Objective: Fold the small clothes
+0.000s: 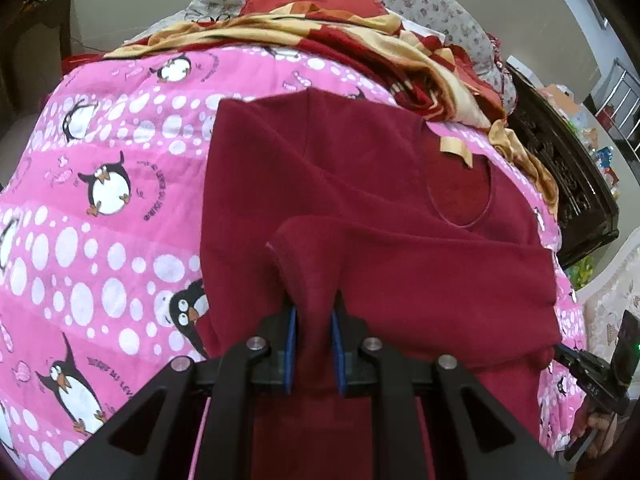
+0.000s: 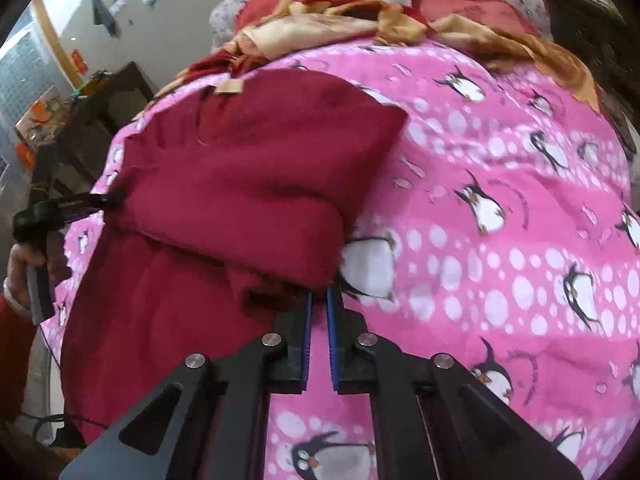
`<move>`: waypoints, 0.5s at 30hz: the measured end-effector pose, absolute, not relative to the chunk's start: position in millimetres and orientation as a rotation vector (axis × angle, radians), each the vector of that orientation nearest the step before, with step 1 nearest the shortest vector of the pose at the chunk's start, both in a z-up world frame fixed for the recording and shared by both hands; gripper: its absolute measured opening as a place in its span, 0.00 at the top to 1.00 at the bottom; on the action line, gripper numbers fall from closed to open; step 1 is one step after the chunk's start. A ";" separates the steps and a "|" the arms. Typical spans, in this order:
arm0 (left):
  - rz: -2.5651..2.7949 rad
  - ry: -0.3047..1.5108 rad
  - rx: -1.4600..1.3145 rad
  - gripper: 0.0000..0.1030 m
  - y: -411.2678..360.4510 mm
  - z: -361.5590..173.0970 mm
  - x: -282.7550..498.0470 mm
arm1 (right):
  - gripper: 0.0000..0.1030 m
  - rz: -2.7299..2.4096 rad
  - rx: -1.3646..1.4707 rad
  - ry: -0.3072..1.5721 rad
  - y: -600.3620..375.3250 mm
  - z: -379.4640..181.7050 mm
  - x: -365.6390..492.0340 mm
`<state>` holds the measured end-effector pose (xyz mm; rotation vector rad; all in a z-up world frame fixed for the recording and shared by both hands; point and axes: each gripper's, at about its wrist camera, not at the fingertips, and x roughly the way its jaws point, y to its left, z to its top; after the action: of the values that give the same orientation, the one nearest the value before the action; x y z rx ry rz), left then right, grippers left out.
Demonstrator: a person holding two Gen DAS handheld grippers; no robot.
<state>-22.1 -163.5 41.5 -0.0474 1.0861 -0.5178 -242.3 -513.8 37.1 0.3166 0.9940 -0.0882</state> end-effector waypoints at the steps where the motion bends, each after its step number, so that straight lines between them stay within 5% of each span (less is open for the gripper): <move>1: -0.522 1.080 -0.042 0.85 -163.0 43.7 -22.3 | 0.68 -0.102 0.315 0.995 -516.7 40.7 -244.2; 4: -0.530 1.057 -0.029 0.85 -163.3 50.3 -22.5 | 0.63 -0.108 0.388 0.913 -530.2 62.5 -252.7; 8: -0.516 1.026 -0.002 0.85 -170.9 55.4 -18.5 | 0.23 -0.148 0.458 0.813 -542.2 75.0 -231.3; 10: -0.511 1.024 -0.014 0.85 -173.6 56.8 -15.3 | 0.17 -0.143 0.514 0.851 -549.4 59.3 -199.2; 13: -0.509 1.031 -0.017 0.85 -173.5 57.8 -15.2 | 0.18 -0.122 0.626 0.929 -565.6 26.4 -154.1; 15: -0.519 1.030 -0.016 0.85 -171.0 59.9 -17.6 | 0.40 -0.119 0.607 0.928 -569.6 24.1 -140.6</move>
<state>-17.6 -171.0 59.9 -0.0163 1.0296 -0.5194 -140.6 -569.6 24.1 0.6067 0.9283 -0.1192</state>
